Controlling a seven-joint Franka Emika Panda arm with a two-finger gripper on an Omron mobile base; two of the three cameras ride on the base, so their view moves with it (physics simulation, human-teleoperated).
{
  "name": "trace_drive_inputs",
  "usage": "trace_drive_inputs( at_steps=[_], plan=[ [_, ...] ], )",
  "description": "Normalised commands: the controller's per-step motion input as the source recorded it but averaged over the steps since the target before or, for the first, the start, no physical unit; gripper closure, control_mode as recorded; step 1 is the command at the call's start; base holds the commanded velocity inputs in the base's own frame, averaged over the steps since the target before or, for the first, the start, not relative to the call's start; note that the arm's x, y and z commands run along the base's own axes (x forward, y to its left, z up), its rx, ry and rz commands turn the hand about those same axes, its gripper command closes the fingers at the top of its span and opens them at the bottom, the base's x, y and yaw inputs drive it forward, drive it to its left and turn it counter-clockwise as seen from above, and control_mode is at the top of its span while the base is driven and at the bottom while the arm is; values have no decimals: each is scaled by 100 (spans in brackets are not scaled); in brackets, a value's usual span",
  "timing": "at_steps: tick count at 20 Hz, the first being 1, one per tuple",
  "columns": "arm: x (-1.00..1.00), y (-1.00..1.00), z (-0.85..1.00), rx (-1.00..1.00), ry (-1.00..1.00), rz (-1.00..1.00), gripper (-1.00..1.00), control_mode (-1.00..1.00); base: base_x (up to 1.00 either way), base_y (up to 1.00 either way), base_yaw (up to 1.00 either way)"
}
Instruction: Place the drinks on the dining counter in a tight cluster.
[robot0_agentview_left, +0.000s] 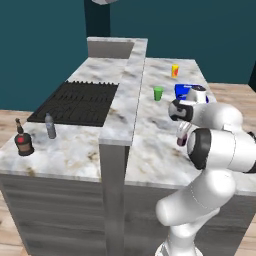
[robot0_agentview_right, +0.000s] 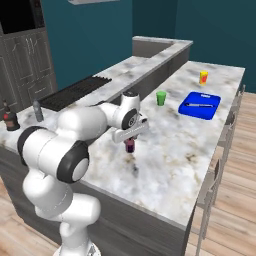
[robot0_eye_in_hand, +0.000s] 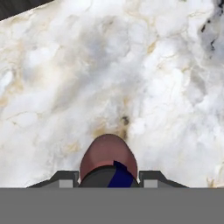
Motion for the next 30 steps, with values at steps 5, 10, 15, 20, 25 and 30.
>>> trace_drive_inputs(
  at_steps=[5, 10, 15, 20, 25, 30],
  plan=[
    [3, 5, -19, 0, 0, 2, 100, -100, 0, 0, 0],
    [0, 13, -37, 0, 0, 0, 100, -100, 0, 0, 0],
    [0, 12, -30, 0, -1, 0, 100, -100, 0, 0, 0],
    [1, 4, -24, -1, 0, 0, 100, -100, 0, 0, 0],
    [1, 0, -20, -1, 0, 0, 100, -100, 0, 0, 0],
    [0, 0, -1, 0, 0, 0, 100, -100, 0, 0, 0]
  ],
)
